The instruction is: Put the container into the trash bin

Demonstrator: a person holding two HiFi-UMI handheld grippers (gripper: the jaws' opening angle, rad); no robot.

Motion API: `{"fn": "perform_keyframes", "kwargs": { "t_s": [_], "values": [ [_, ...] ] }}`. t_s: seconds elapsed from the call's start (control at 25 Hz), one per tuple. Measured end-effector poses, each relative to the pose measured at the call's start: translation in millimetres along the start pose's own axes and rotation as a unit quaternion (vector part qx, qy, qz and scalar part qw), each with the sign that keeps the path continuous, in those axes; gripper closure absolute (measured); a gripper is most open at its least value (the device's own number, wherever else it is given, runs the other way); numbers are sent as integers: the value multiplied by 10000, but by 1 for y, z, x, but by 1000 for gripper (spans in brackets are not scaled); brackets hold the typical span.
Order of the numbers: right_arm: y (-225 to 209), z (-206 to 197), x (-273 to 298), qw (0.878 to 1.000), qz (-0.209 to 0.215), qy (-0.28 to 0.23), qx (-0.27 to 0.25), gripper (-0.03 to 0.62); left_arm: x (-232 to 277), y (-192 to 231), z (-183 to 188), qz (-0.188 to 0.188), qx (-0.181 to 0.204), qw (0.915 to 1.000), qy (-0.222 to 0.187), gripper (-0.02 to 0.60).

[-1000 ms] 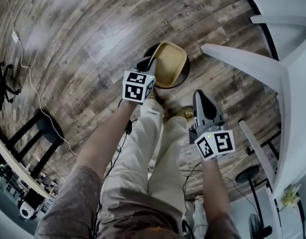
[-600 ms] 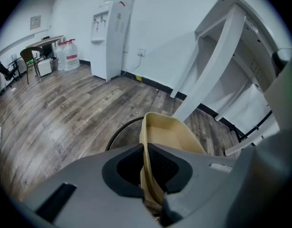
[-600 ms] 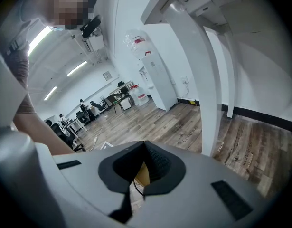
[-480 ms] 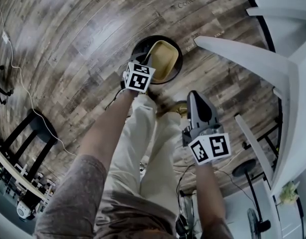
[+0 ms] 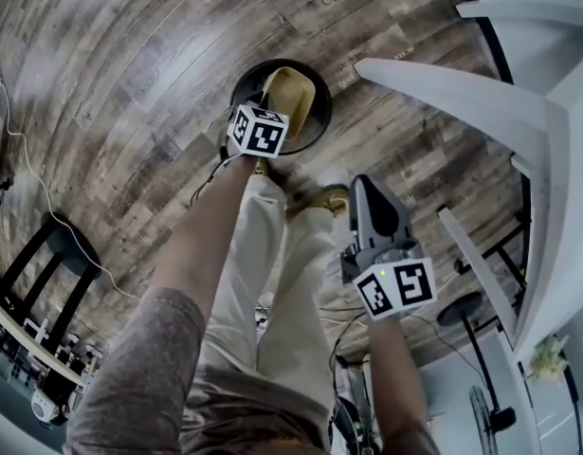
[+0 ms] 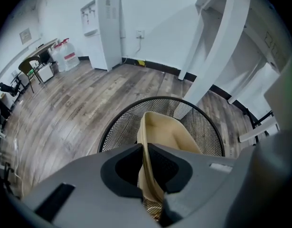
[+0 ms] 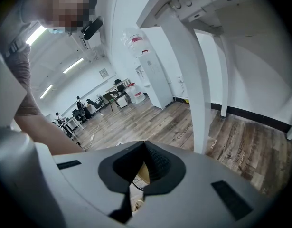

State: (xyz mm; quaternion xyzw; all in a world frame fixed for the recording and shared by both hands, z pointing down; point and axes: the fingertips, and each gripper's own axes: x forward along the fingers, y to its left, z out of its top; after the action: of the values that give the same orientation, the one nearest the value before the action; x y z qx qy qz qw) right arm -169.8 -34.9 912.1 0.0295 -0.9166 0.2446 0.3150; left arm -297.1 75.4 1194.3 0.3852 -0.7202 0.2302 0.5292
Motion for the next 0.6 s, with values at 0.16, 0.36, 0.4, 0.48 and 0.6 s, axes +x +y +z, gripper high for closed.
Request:
{"fn": "perform_keyframes", "kwargs": {
  "t_s": [0.16,0.36,0.4,0.48,0.6],
  "values": [
    [-3,-3,1,10000,-63,8,33,592,3,-5,-4,27,157,9998,144,554],
    [-1,-1,4,10000,-68,-12,27,592,2,-10,-7,-19,157,9997,186,551],
    [-1,0,4,10000,-70,-19,26,592,3,-10,-6,-29,170,9997,183,548],
    [-1,1,5,10000,-69,-27,23,592,4,-13,-6,-85,157,9997,184,532],
    [-3,1,6,10000,-70,-25,17,592,5,-20,-7,-267,89,9994,218,506]
  ]
}}
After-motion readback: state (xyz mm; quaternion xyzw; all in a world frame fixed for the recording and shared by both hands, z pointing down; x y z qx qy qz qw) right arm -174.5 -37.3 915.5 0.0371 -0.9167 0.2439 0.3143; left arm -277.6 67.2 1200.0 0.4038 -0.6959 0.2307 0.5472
